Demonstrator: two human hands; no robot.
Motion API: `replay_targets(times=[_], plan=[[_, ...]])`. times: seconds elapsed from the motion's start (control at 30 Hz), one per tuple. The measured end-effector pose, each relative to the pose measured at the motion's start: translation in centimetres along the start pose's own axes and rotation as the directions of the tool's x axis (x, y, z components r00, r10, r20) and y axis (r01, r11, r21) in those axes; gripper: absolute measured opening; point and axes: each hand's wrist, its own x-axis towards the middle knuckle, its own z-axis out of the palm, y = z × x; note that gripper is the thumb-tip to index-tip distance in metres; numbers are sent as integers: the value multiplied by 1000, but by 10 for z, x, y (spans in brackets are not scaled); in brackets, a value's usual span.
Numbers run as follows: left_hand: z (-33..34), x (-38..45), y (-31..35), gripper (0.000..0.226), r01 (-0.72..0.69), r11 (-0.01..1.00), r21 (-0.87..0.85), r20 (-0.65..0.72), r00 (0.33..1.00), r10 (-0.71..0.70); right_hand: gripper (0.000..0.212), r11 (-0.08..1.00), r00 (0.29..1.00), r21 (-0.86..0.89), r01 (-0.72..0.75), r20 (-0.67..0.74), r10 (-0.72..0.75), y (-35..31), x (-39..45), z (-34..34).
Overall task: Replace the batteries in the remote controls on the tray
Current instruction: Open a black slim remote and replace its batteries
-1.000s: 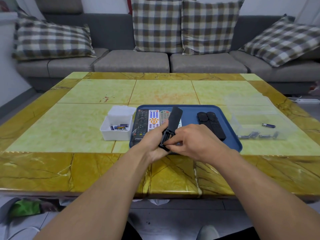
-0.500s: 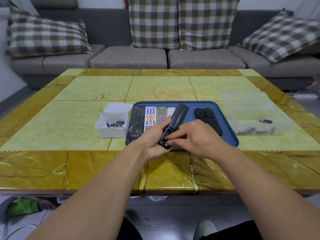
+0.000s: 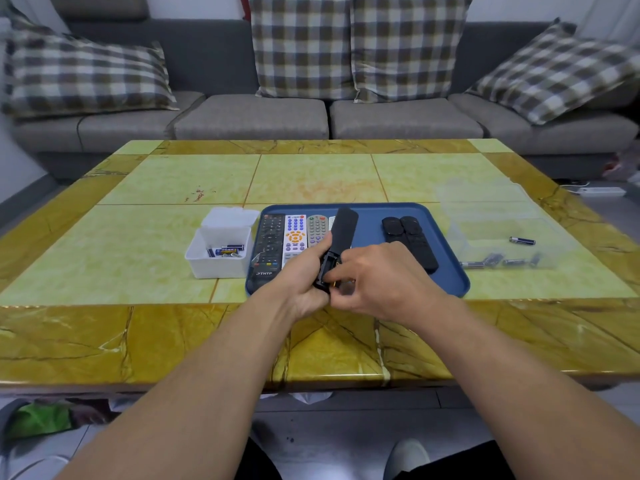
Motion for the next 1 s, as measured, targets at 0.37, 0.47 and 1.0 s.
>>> replay_targets(times=[0.37,0.47,1.0], plan=[[0,-6,6,40,14,1000,-7,47,999,-13,24,964,978,223,-147,-111,175,10,-6,16],[0,-8,9,50,-34,999,-13,52,998,34,24,852,899,399,-338,-131,418,10,-5,14],[13,-5,5,55,-244,967,74,77,968,239,11,-114,495,882,-457,358,792,-12,11,16]])
